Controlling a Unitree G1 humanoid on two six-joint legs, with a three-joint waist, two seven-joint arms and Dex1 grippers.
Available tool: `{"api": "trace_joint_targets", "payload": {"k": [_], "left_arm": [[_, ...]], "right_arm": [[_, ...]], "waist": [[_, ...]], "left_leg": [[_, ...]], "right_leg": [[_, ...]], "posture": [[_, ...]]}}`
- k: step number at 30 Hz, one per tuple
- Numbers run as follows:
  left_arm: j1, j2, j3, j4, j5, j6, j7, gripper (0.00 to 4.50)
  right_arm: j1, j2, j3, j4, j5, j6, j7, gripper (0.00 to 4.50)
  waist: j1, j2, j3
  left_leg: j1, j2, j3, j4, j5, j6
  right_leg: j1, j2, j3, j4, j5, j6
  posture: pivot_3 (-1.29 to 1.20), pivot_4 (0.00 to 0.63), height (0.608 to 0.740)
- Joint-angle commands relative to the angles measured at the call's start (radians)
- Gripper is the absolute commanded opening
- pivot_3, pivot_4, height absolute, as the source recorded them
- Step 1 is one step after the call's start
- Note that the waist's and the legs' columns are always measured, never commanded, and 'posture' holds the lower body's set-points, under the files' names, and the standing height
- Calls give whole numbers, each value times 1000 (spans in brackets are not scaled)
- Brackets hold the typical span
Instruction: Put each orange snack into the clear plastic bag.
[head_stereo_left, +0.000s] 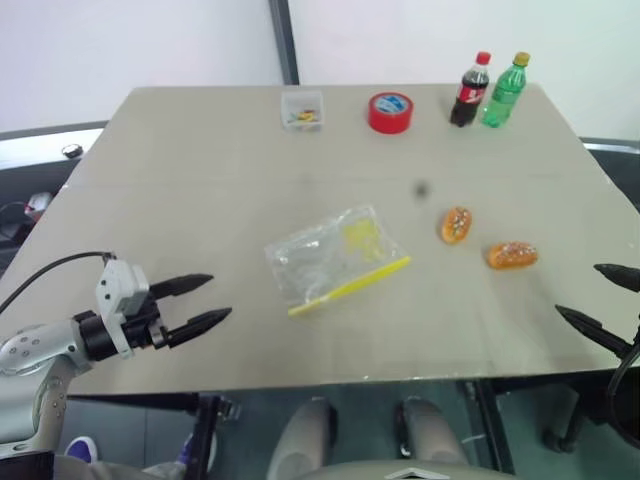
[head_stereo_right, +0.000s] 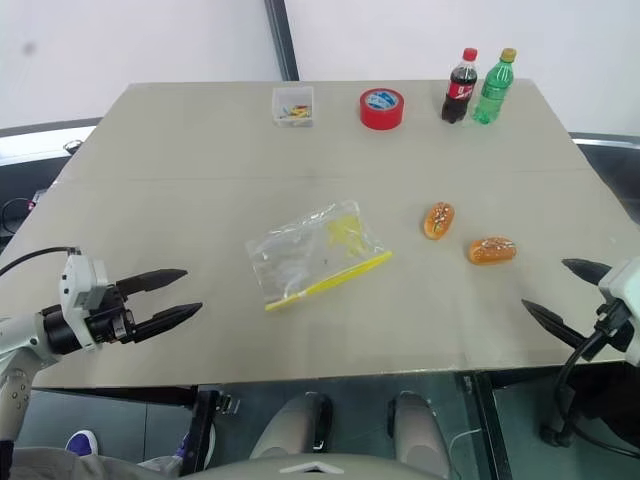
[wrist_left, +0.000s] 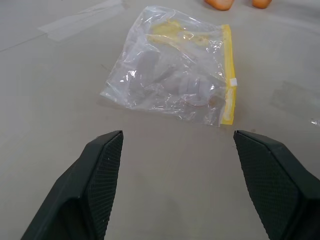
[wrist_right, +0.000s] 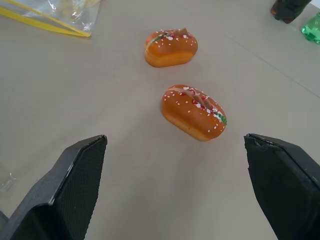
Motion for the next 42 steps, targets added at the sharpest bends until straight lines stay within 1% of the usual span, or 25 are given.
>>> {"api": "trace_joint_targets", "payload": {"k": [1,4,6,7,9,10,12,13,15,17,18,20,21,25,28,33,36,39,42], "left_arm": [[-12,9,12,-33,-16,13,17,3724],[-38,14,-21,-59,-21,70,45,3724],[-46,18,-25,-67,-53,109,25,3724],[-52,17,-33,-68,-37,128,55,3724],[-44,27,-58,-88,-31,173,63,4281],[-41,25,-65,-94,-20,183,80,4462],[-57,22,-77,-103,-38,291,152,4462],[-64,31,-79,-108,-88,379,159,4462],[-97,32,-41,-116,-293,592,159,4462],[-145,12,-12,-103,-420,743,225,4462],[-179,0,-6,-92,-475,824,292,4462],[-237,-10,-13,-75,-518,962,427,4462],[-261,-14,-21,-61,-539,1026,469,4462],[-354,-50,-54,21,-581,1198,569,4462],[-377,-70,-73,31,-546,1227,620,4462],[-414,-120,-122,79,-478,1216,679,4462],[-488,-220,-136,168,-453,1206,728,4462],[-549,-312,-124,263,-433,1209,767,4462],[-577,-371,-134,361,-420,1172,715,4462]], "right_arm": [[-21,-22,-2,-26,18,5,-11,4500],[-66,-25,42,-73,42,53,-49,4500],[-84,-28,63,-89,47,66,-58,4500],[-100,-24,81,-100,50,72,-72,4500],[-128,-17,126,-125,49,77,-94,4500],[-142,-14,144,-137,54,84,-105,4500],[-181,-4,186,-161,70,104,-134,4500],[-194,-3,205,-171,73,108,-143,4500],[-231,3,259,-195,81,119,-162,4500],[-269,8,317,-216,88,132,-180,4500],[-288,12,350,-225,83,132,-188,4500],[-317,16,406,-245,82,145,-203,4500],[-330,19,430,-253,82,146,-209,4500],[-356,13,510,-280,32,139,-239,4500],[-351,25,518,-290,43,143,-249,4500],[-311,38,518,-313,31,144,-283,4500],[-285,42,520,-324,13,139,-303,4500],[-275,46,522,-329,5,133,-315,4500],[-272,52,528,-333,-1,135,-325,4500]], "waist": [[0,0,0],[-1,0,1],[-1,0,1],[-1,0,1],[-1,0,1],[-2,0,1],[-2,0,1],[-2,0,2],[-2,-1,2],[-2,-1,4],[-1,-2,5],[0,-2,6],[-1,-2,6],[-4,-3,6],[-4,-3,7],[2,-3,6],[17,2,3],[26,3,2],[25,4,-1]], "left_leg": [[0,0,0,0,0,0],[0,0,0,0,0,0],[0,0,0,0,0,0],[0,0,0,0,0,0],[0,0,0,0,0,0],[0,0,0,0,0,0],[0,0,0,0,0,0],[0,0,0,0,0,0],[-1,0,-1,0,0,0],[-1,0,-2,0,0,0],[-2,0,-3,1,0,0],[-2,0,-5,2,0,0],[-2,-1,-5,2,0,0],[-2,-3,-5,1,0,0],[-2,-3,-5,1,0,0],[-1,-4,-6,1,0,0],[1,-6,-6,1,0,0],[3,-7,-7,3,1,0],[6,-8,-8,4,1,0]], "right_leg": [[0,0,0,0,0,0],[0,0,0,0,0,0],[0,0,0,0,0,0],[0,0,0,0,0,0],[0,0,0,0,0,0],[0,1,0,0,0,0],[0,1,0,0,0,0],[0,1,0,0,0,0],[-1,1,0,0,2,4],[-1,1,-2,0,2,4],[-1,1,-3,1,2,4],[-1,1,-5,1,2,4],[-1,1,-5,2,2,4],[-2,0,-4,4,2,4],[-2,0,-4,4,2,4],[-1,-1,-4,4,2,4],[1,-2,-4,4,2,4],[4,-2,-4,4,2,4],[9,-2,-5,4,0,7]], "posture": [[0,150,736],[0,150,736],[0,150,736],[0,150,736],[0,150,736],[0,150,736],[0,150,736],[0,150,736],[0,150,736],[0,150,736],[0,150,736],[0,150,736],[0,150,736],[0,150,736],[0,150,736],[0,150,736],[0,150,736],[0,150,736],[0,150,736]]}}
